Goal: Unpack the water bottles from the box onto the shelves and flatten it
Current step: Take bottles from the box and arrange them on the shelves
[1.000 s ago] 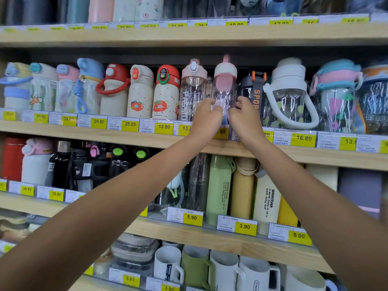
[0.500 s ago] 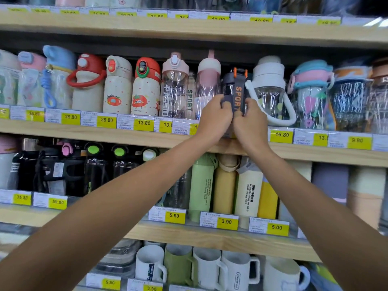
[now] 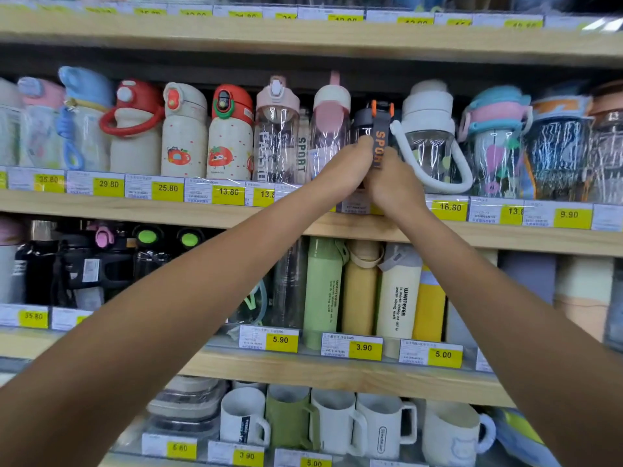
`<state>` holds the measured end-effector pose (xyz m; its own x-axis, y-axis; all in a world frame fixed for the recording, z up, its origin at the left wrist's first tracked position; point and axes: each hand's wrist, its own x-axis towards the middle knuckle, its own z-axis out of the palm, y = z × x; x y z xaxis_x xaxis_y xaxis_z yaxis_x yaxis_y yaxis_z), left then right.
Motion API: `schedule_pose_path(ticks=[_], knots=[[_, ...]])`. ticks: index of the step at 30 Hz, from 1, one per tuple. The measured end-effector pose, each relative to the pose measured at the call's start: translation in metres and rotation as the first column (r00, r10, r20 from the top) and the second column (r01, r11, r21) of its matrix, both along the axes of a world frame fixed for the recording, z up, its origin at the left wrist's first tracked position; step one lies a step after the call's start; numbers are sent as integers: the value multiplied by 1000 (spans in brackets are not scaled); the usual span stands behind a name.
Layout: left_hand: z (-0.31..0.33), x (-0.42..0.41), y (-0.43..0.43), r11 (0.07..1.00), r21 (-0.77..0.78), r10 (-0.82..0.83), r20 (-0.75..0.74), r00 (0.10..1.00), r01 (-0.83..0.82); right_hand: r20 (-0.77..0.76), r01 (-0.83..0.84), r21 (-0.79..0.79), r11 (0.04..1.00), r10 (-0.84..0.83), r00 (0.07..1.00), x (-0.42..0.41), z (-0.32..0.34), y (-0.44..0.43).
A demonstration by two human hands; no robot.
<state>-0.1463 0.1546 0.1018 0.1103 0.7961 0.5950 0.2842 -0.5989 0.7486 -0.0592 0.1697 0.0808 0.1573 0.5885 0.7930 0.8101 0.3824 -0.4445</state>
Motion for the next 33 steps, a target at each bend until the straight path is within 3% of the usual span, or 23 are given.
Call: schedule_pose_path(ticks=[6, 18, 20, 23, 26, 28, 30, 33], knots=[[3, 2, 10, 996, -58, -60, 36, 998, 62, -88, -58, 78, 995, 65, 994, 3, -1, -1], [-1, 1, 8, 999, -25, -36, 57, 998, 38, -88, -115, 116, 987, 126, 988, 3, -5, 2], [-3, 1, 9, 1000, 24, -2, 29, 1000, 1, -77, -123, 127, 984, 134, 988, 3, -7, 0], [-12, 1, 11, 971, 226, 70, 62, 996, -82, -84, -130, 230, 965, 152, 985, 8, -13, -8], [-16, 4, 11, 939, 325, 56, 179, 982, -112, -55, -20, 431, 902, 48, 997, 21, -20, -18], [-14, 12, 9, 938, 336, 28, 174, 984, -86, -66, 80, 522, 849, -54, 996, 35, -18, -22], [-11, 23, 7, 947, 318, 5, 112, 994, -41, -100, 187, 503, 844, -158, 982, 53, -12, -22], [-11, 44, 8, 960, 277, 19, 22, 1000, -24, -107, 240, 346, 907, -215, 971, 77, -7, -15]])
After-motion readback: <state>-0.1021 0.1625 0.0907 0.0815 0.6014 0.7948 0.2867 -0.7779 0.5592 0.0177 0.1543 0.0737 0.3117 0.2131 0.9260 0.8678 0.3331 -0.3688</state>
